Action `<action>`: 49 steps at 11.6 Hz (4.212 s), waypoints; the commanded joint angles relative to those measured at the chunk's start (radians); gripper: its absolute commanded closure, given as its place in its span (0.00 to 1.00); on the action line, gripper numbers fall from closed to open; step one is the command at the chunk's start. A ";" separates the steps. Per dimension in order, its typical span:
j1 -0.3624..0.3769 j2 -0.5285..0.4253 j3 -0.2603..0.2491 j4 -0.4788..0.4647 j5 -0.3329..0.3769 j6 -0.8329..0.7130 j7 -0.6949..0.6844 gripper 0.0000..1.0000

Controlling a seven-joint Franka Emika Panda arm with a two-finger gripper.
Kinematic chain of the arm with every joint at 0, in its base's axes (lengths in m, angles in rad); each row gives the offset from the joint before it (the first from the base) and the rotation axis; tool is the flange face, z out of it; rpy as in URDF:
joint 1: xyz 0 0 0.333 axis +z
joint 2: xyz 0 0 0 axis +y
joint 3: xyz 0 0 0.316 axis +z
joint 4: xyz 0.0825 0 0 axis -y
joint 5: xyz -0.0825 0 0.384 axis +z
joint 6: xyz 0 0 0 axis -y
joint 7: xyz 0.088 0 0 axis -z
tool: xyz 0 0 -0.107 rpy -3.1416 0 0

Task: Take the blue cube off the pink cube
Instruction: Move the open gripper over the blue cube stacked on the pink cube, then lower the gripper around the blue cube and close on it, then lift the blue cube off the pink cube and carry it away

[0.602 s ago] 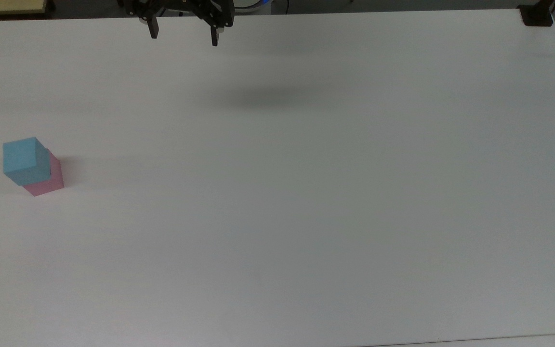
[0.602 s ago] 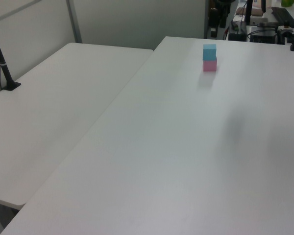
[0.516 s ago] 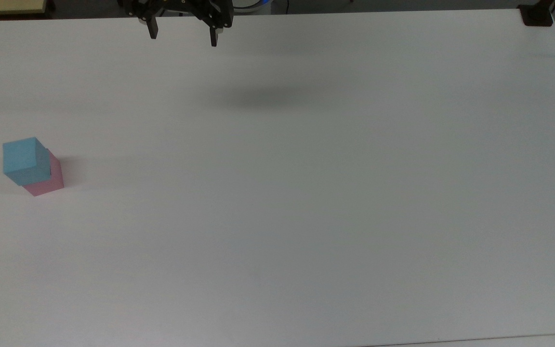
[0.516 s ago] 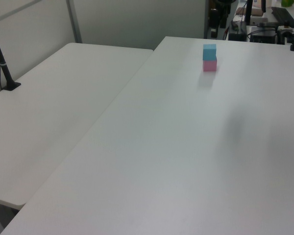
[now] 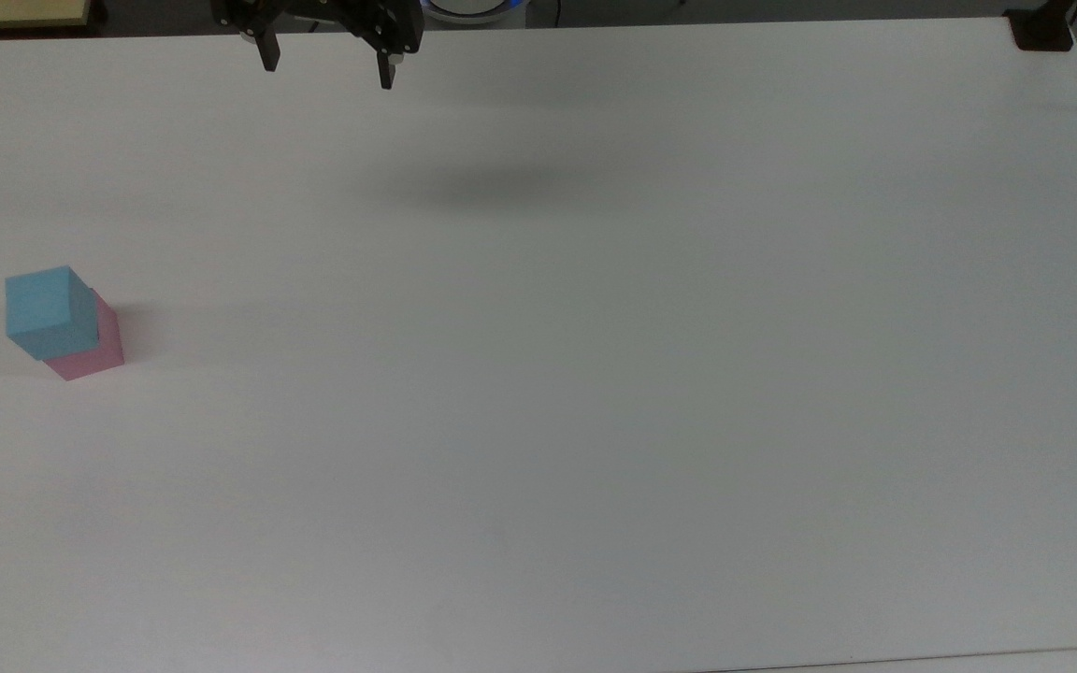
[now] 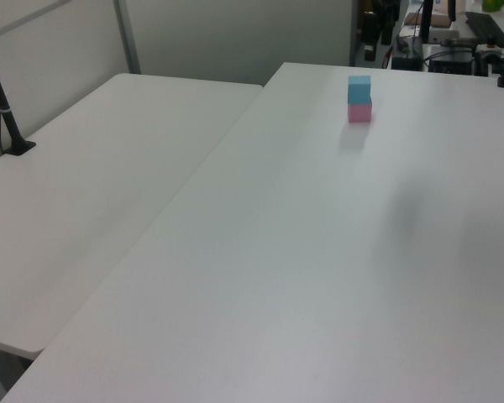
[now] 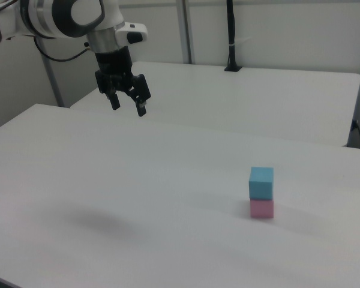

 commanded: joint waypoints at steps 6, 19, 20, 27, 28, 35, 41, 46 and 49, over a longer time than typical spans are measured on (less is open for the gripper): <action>-0.006 -0.009 -0.008 -0.013 0.001 0.002 -0.077 0.00; -0.382 0.408 -0.010 0.073 -0.004 0.559 -0.564 0.00; -0.391 0.430 -0.011 0.073 -0.002 0.584 -0.564 0.00; -0.408 0.474 -0.011 0.073 0.003 0.648 -0.544 0.00; -0.406 0.476 -0.010 0.070 0.004 0.669 -0.533 0.00; -0.364 0.438 0.006 0.062 0.010 0.677 -0.459 0.72; -0.091 0.410 0.004 -0.002 -0.031 0.581 -0.222 0.70; 0.211 0.411 0.004 -0.037 -0.033 0.568 0.065 0.68; 0.357 0.417 0.006 -0.036 -0.033 0.562 0.181 0.64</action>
